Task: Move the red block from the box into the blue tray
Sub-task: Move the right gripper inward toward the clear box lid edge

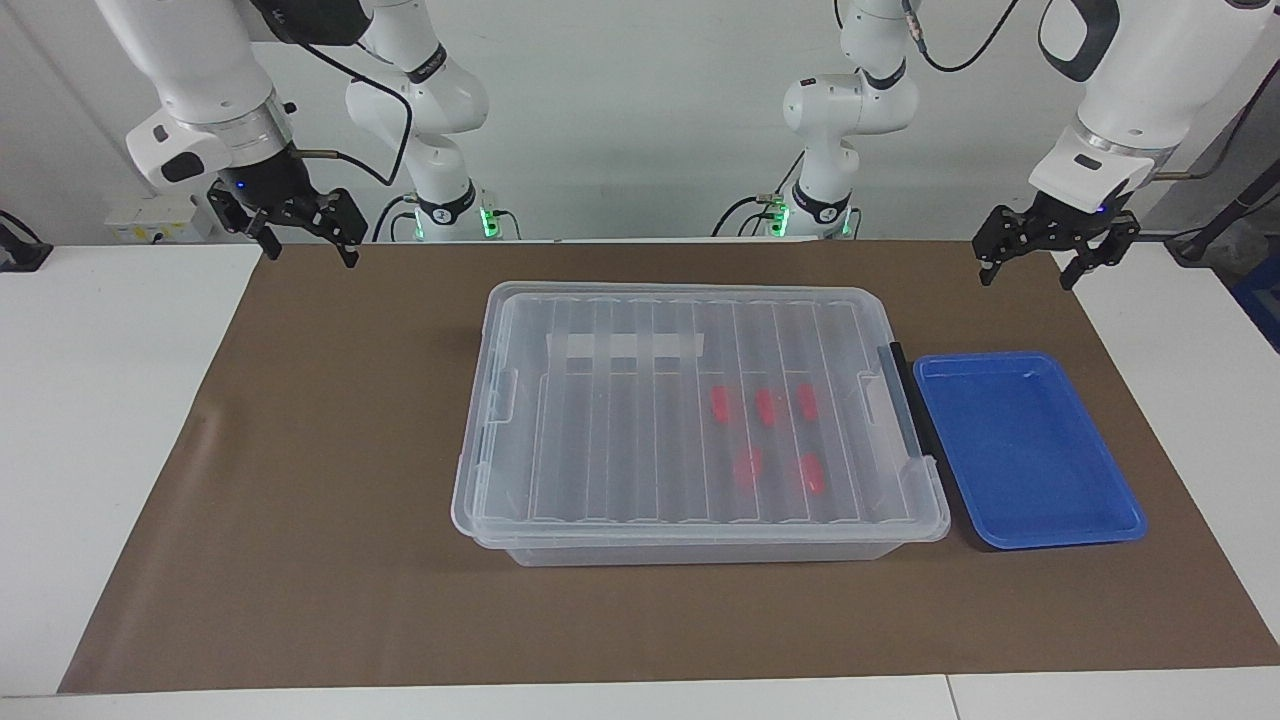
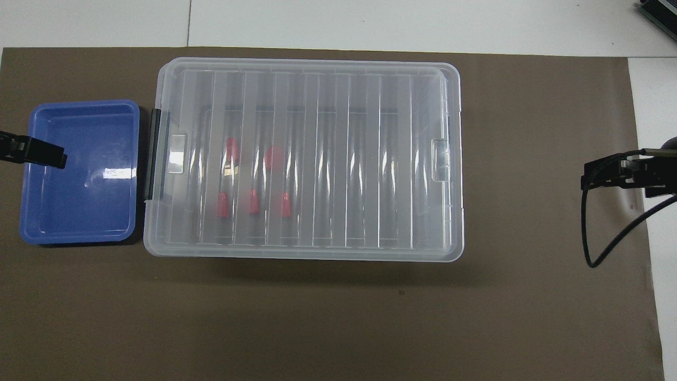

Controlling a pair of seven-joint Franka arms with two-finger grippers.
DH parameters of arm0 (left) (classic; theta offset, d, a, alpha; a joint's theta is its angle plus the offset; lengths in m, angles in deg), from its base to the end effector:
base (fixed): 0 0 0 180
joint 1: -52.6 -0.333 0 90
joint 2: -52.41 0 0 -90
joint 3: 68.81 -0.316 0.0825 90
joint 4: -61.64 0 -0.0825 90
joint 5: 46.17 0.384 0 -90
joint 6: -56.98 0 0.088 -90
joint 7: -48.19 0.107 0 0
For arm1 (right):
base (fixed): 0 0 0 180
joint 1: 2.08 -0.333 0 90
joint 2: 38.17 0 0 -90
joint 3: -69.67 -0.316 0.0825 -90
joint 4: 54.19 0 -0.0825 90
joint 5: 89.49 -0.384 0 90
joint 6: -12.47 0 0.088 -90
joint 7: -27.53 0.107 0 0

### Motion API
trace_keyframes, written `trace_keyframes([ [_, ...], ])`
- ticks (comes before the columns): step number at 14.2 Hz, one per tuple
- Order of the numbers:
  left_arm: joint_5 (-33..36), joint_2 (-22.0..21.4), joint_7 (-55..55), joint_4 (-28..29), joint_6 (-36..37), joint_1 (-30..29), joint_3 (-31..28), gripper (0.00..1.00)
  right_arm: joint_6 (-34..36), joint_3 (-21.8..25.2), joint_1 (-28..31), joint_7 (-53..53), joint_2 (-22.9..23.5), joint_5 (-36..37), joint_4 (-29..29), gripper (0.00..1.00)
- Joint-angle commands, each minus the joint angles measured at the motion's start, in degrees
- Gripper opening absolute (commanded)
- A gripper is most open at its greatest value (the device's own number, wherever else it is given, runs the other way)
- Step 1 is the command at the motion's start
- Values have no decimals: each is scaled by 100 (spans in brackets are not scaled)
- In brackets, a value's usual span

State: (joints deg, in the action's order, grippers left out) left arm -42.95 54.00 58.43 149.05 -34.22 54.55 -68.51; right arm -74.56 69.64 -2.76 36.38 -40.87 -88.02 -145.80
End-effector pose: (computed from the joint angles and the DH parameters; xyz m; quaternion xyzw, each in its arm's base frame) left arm 0.5656 -0.0163 0.6324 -0.9935 0.1088 -0.0172 0.0293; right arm 0.5343 0.0038 0.6325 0.9972 -0.0714 -0.0153 0.0142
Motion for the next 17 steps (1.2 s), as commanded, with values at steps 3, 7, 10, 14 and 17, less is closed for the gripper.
trace_keyframes([
  [3,-49,-159,22,162,31,-1,-21,100,-104,13,-3,-146,-107,-68,-138,100],
  [7,-40,-159,14,162,31,-1,-21,100,-374,-22,-3,-68,-195,-68,-356,100],
  [10,-49,-159,14,162,31,-1,-21,100,-798,-145,6,-76,-196,-68,-603,100],
  [14,-40,-159,22,171,31,-1,-21,100,-1509,-426,-3,248,-108,-60,-1007,100],
  [17,-49,-159,22,162,31,-1,-21,100,-2019,-681,-38,609,155,-60,-1113,100],
])
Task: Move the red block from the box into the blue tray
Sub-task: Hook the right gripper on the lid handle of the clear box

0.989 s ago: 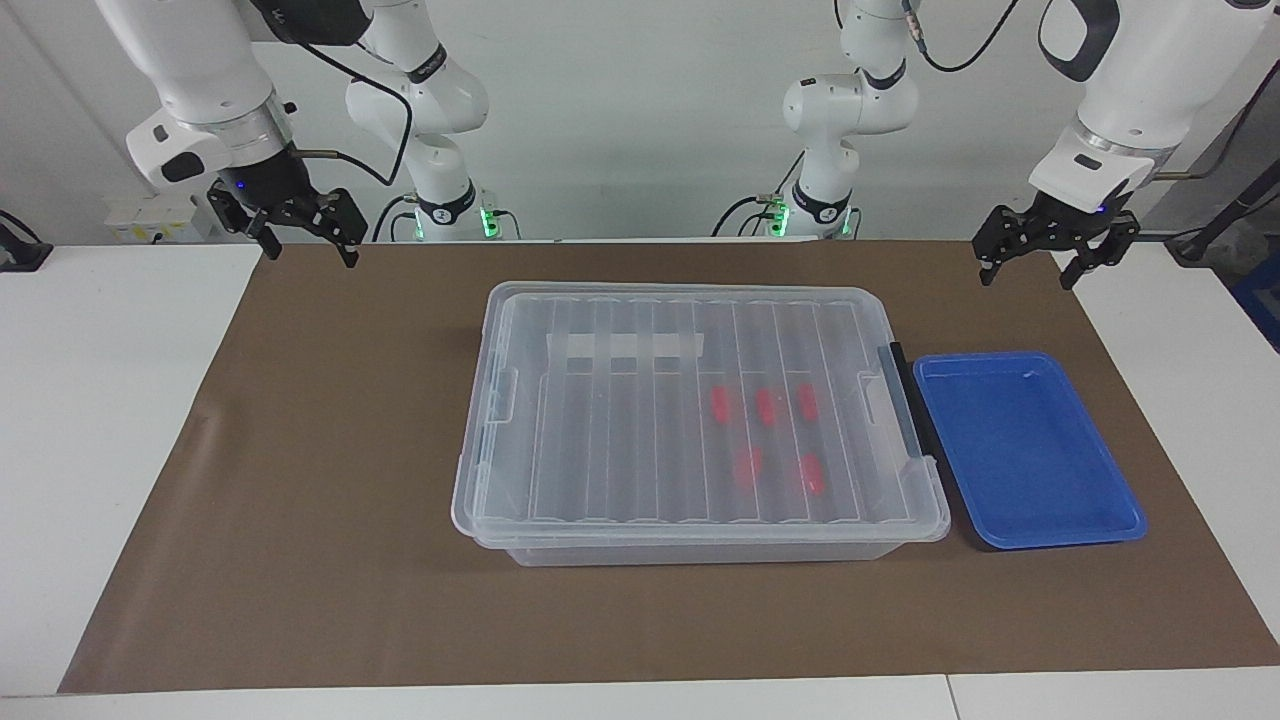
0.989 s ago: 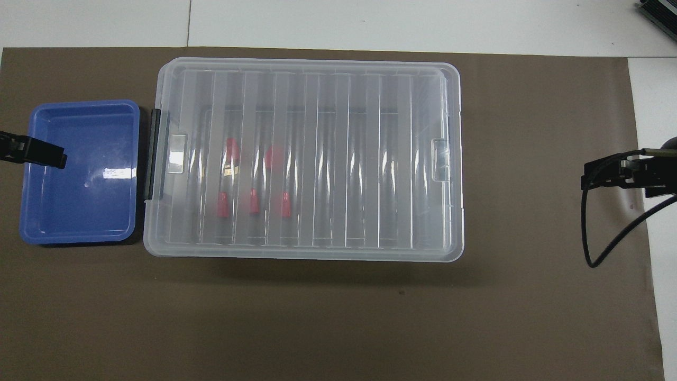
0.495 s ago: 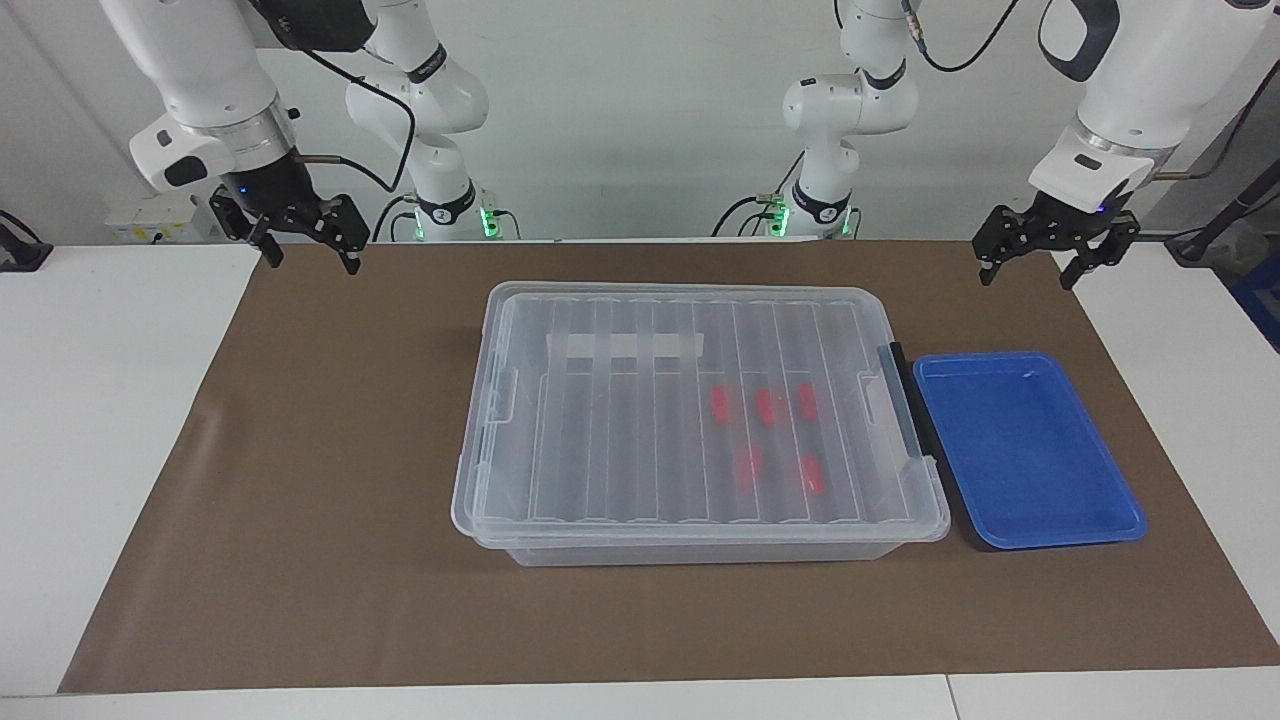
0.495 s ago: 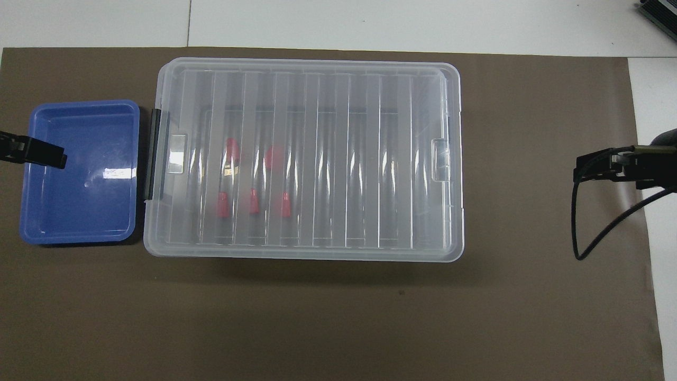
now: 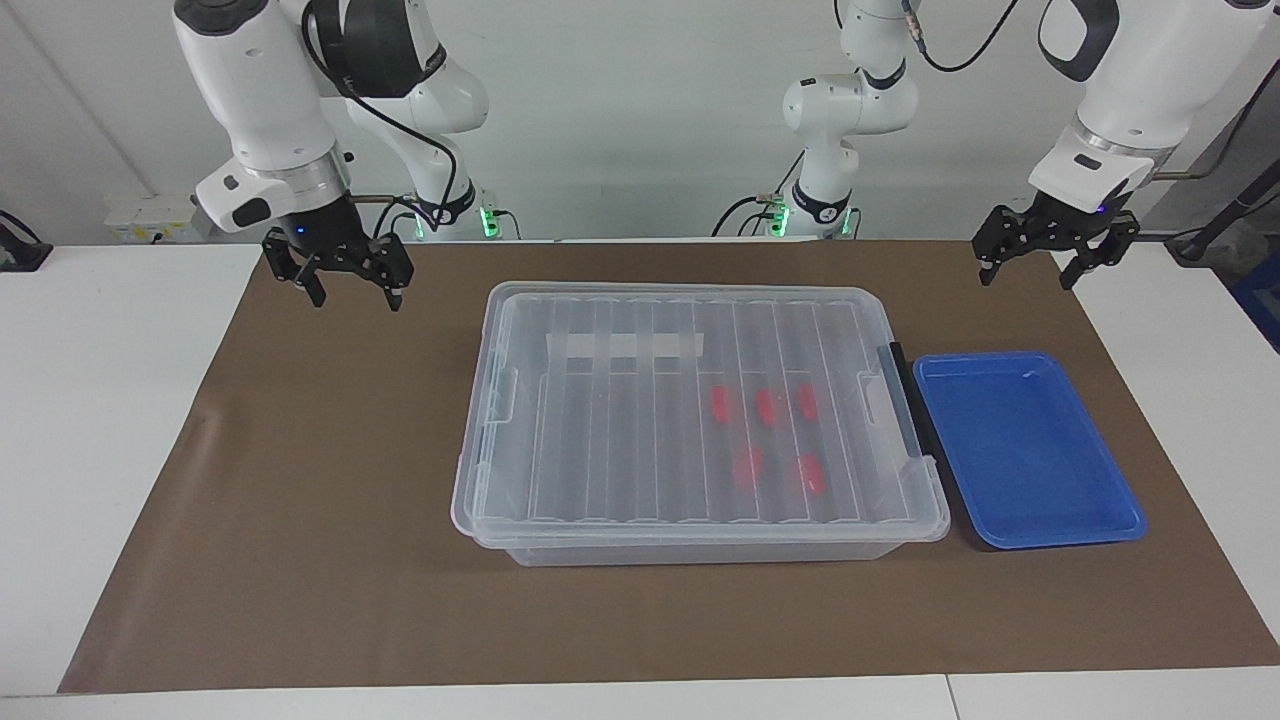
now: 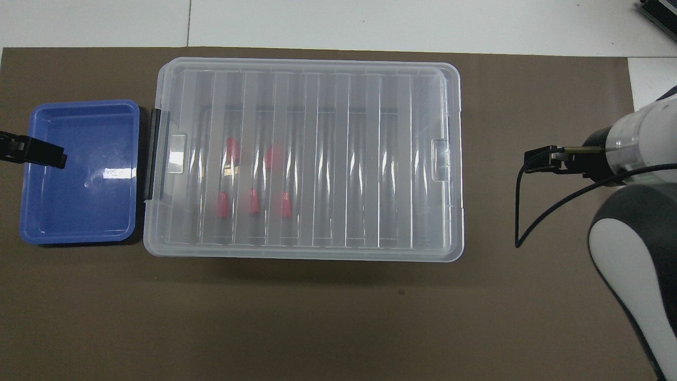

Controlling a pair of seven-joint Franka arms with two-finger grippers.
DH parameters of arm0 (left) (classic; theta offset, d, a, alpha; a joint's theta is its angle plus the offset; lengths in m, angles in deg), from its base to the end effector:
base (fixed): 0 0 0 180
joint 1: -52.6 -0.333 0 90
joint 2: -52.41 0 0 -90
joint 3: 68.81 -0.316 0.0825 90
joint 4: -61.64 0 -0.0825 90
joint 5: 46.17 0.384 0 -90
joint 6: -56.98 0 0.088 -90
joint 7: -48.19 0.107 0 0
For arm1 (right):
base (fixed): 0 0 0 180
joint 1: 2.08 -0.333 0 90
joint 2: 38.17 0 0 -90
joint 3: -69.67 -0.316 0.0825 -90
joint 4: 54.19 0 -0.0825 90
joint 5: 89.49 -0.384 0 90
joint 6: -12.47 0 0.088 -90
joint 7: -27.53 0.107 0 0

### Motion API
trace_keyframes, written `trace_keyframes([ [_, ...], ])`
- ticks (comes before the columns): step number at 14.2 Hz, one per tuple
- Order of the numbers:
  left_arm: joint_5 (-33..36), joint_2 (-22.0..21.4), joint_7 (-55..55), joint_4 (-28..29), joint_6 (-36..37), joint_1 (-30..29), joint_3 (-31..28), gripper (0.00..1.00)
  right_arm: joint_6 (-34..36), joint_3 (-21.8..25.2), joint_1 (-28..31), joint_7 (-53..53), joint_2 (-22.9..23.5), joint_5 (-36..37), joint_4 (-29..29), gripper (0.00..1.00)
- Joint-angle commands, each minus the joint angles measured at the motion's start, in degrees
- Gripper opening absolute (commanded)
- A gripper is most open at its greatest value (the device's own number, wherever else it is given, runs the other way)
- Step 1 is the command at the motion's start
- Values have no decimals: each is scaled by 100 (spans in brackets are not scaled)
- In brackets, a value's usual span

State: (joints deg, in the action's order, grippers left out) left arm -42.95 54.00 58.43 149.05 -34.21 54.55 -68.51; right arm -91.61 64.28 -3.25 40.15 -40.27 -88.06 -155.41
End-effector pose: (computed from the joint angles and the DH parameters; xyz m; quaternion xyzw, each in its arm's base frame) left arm 0.5656 -0.0163 0.6324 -0.9935 0.1088 -0.0171 0.0293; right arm 0.5565 0.0627 0.5734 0.9977 -0.0503 0.0449 0.0066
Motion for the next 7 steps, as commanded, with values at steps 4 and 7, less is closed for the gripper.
trace_keyframes([
  [4,-49,-159,22,162,31,7,-21,100,-972,-647,-15,872,499,-37,-144,100],
  [7,-49,-159,22,162,31,-1,-21,100,-1228,-700,-50,927,833,-11,-135,100],
])
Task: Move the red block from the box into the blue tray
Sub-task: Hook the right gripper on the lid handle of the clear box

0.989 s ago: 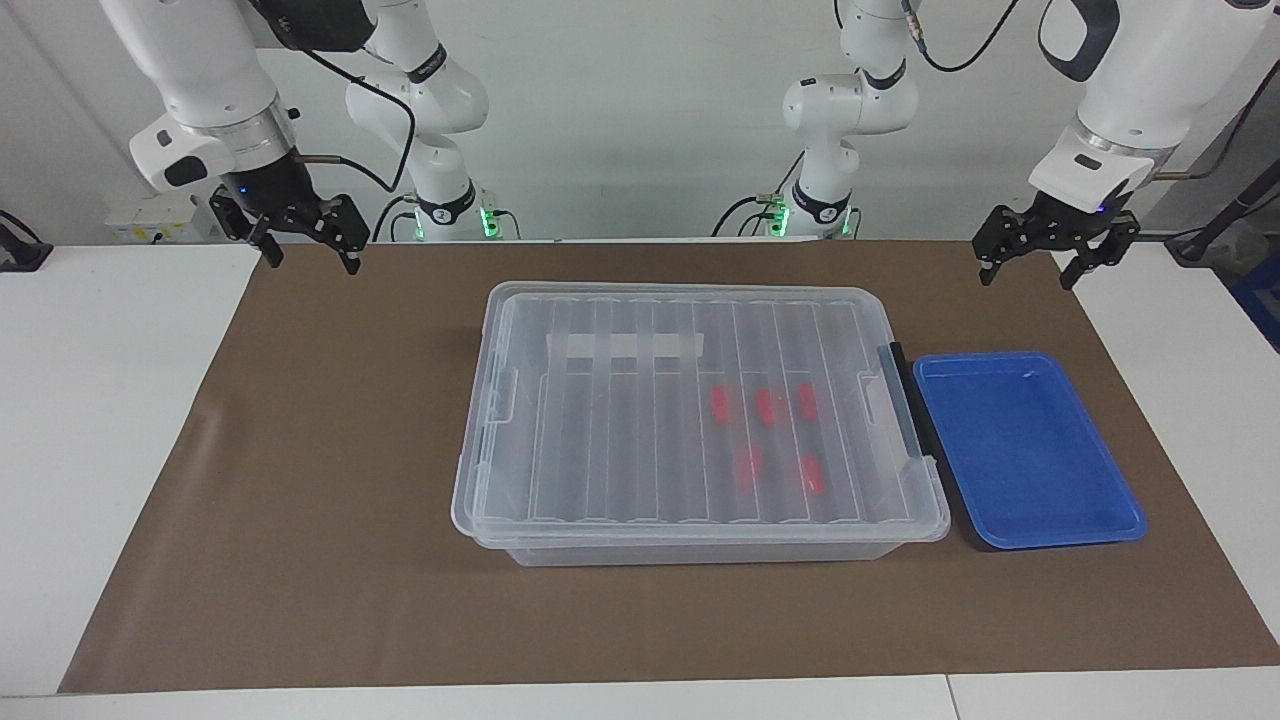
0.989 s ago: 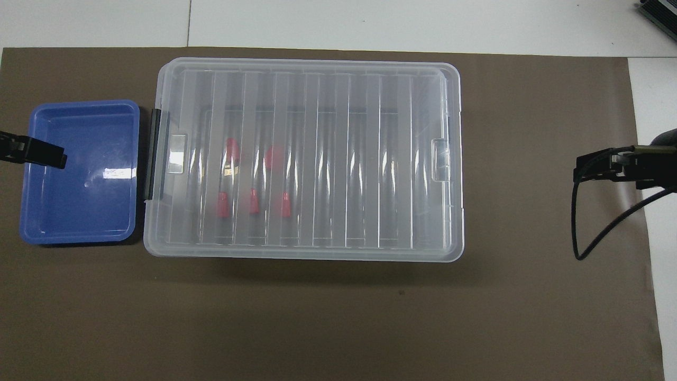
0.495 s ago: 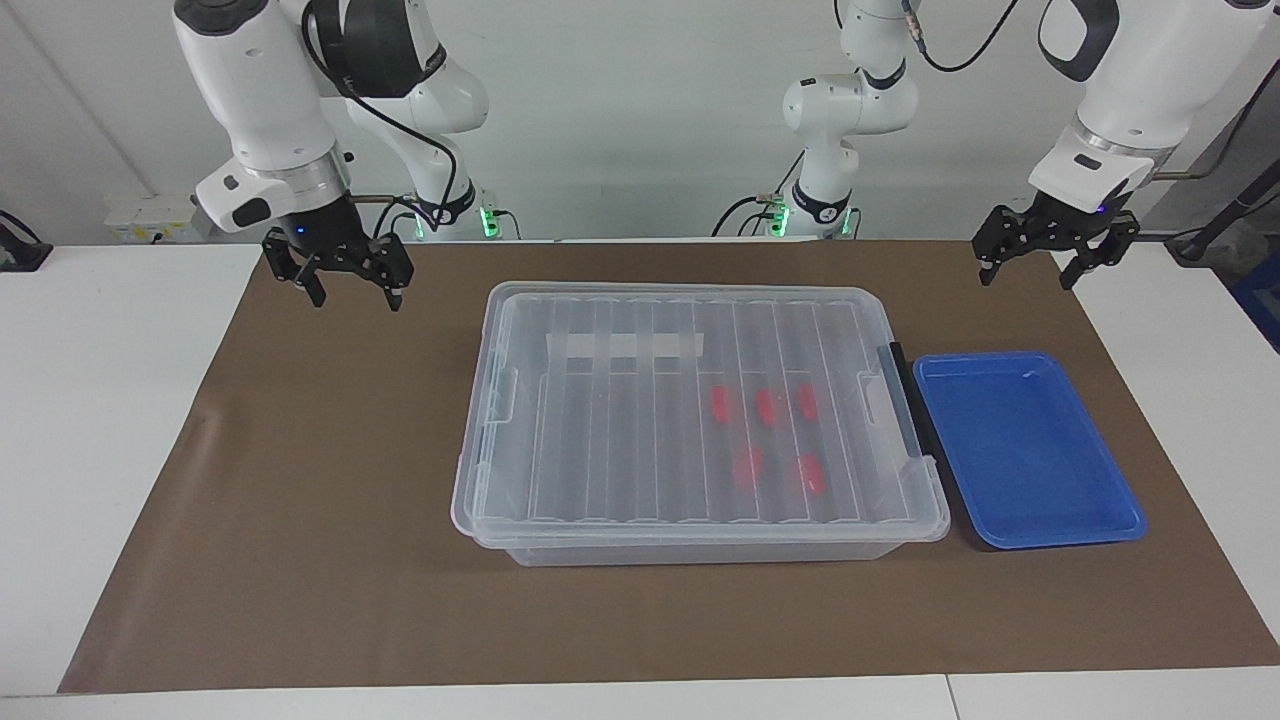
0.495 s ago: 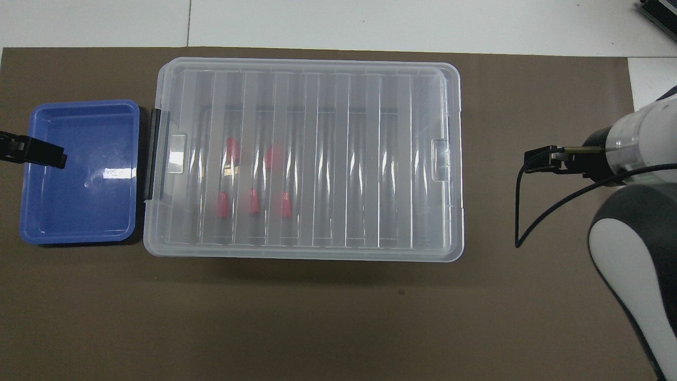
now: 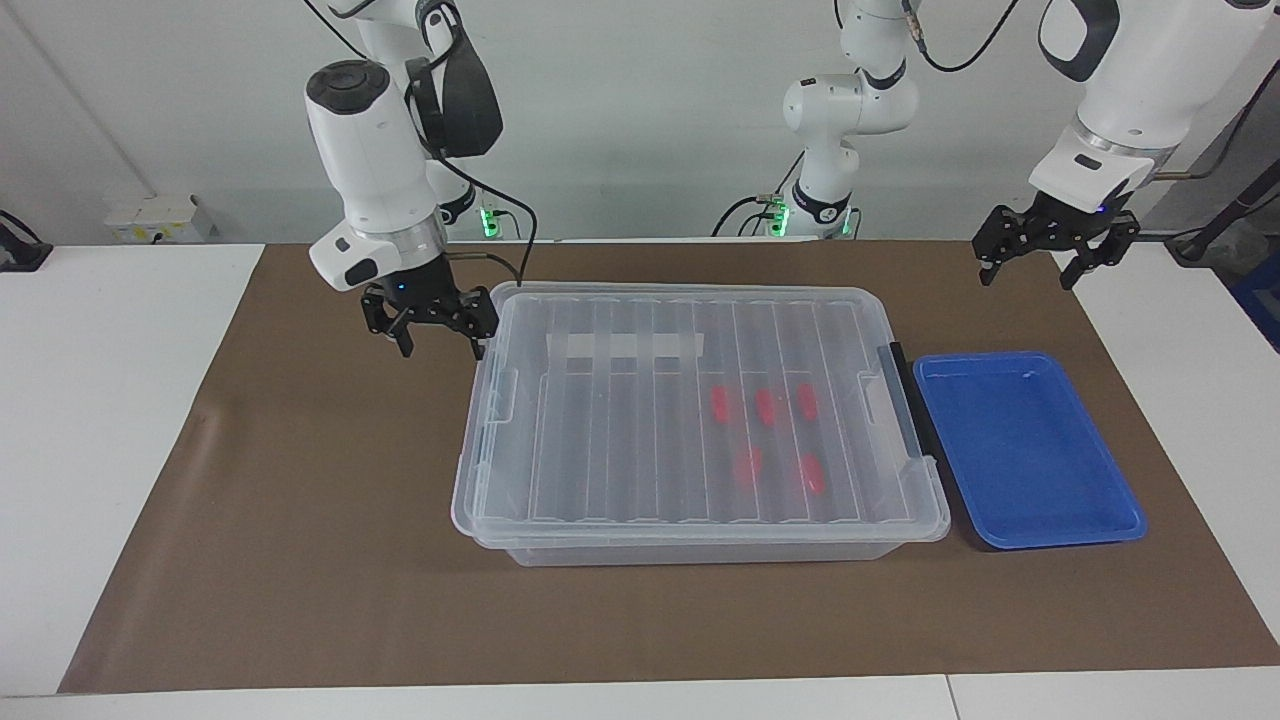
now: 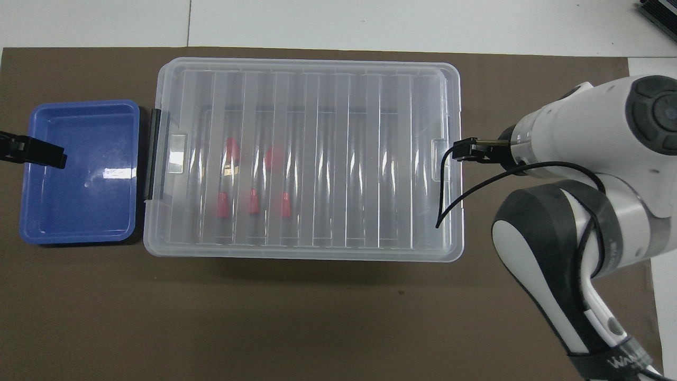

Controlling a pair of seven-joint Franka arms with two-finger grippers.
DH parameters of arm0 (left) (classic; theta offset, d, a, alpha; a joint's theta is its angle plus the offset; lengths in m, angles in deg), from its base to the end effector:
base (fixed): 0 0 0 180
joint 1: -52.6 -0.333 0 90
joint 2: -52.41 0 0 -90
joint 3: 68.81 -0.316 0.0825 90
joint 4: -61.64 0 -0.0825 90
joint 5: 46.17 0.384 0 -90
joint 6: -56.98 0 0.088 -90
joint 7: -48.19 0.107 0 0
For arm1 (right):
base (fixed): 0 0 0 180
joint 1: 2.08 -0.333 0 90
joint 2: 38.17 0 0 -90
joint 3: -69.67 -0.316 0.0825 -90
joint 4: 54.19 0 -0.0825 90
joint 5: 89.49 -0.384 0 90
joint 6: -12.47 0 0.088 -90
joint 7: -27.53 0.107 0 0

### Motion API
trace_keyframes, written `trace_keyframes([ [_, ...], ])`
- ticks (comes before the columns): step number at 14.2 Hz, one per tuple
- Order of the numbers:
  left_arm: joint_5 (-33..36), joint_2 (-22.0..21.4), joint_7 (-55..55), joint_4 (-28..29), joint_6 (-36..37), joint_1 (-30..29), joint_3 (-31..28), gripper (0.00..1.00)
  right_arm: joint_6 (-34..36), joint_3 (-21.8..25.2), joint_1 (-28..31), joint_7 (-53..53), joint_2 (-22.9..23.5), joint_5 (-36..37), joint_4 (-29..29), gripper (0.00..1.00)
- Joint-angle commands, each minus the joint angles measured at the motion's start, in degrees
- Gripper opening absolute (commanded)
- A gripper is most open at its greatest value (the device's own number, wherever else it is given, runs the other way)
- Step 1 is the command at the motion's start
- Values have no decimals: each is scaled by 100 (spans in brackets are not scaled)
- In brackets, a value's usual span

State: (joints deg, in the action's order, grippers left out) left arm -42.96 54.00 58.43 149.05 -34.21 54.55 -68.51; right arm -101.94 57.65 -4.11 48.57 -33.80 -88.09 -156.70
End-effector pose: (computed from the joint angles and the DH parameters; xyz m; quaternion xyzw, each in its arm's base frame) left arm 0.5656 -0.0163 0.6324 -0.9935 0.1088 -0.0171 0.0292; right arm 0.5820 0.1407 0.5157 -0.9961 0.0574 -0.0645 0.0167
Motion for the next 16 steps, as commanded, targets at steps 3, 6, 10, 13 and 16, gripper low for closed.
trace_keyframes([
  [3,-49,-159,22,162,31,-1,-21,100,-222,-64,27,93,406,53,-15,100],
  [6,-49,-159,22,171,31,-1,-21,100,-205,-64,19,76,442,70,-67,100],
  [10,-49,-159,13,171,40,25,-21,100,-152,-64,-43,23,433,263,-225,100],
  [13,-40,-159,13,171,40,8,-21,100,-134,-55,-8,-196,442,369,-225,100],
  [16,-40,-159,22,162,-39,8,-21,100,-126,-46,71,-354,451,395,-217,100],
])
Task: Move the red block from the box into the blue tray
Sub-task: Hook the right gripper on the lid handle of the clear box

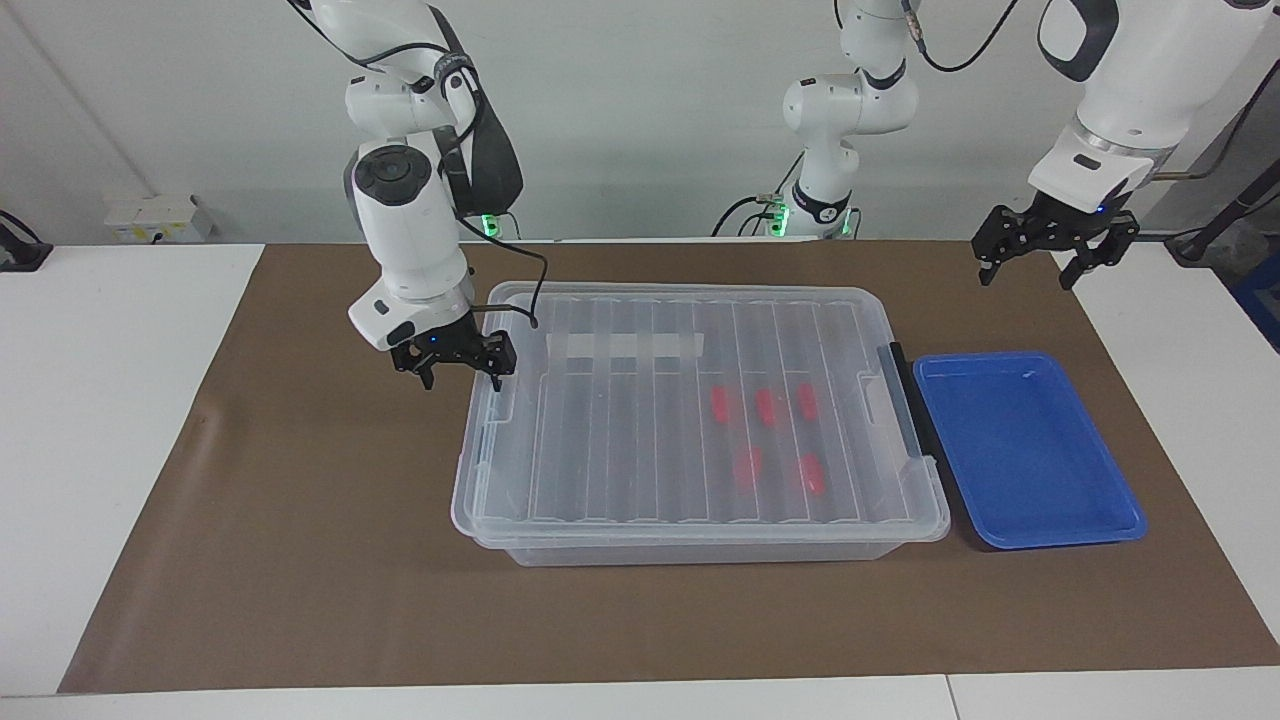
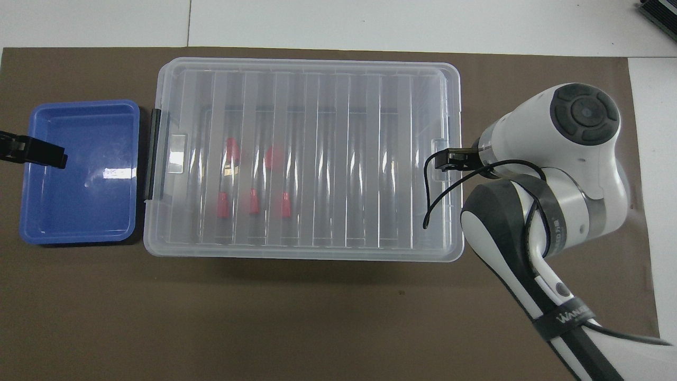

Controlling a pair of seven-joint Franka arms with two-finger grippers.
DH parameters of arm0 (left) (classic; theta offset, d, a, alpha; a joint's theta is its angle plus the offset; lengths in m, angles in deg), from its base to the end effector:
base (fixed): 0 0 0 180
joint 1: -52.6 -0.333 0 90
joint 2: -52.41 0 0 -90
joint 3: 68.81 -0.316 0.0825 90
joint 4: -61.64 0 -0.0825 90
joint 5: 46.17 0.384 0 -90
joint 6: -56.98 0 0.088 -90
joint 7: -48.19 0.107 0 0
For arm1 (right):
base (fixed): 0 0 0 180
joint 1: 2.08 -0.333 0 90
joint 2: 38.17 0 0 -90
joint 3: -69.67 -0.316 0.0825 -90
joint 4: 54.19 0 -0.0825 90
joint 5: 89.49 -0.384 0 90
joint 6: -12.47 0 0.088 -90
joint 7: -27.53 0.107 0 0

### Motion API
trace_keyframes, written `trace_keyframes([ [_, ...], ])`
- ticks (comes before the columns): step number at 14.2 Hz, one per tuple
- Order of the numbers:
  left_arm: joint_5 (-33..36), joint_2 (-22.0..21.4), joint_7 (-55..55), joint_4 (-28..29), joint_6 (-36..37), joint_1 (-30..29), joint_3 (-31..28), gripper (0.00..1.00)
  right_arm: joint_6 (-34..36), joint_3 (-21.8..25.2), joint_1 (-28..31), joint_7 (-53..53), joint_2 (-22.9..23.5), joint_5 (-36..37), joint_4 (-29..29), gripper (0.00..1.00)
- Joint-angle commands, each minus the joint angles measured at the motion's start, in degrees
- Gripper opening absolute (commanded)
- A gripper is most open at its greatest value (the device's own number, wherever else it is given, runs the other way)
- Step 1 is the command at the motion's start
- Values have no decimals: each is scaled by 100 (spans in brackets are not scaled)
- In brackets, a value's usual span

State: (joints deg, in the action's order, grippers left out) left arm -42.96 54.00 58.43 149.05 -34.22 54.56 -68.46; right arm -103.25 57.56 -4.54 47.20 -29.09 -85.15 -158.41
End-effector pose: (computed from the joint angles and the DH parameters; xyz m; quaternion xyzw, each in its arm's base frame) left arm 0.5656 -0.0169 0.6324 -0.9934 0.1093 -0.0172 0.0292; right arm 0.5917 0.1434 0.4548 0.9991 -0.0305 0.0273 0.0104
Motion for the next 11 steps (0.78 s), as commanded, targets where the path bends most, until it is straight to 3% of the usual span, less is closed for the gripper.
trace_keyframes([
  [1,-40,-159,-4,171,-39,15,-25,100,5,-28,123,-278,-19,120,-46,100],
  [11,-49,-168,-39,179,-21,42,-17,100,32,464,290,-1473,-19,199,-11,100],
])
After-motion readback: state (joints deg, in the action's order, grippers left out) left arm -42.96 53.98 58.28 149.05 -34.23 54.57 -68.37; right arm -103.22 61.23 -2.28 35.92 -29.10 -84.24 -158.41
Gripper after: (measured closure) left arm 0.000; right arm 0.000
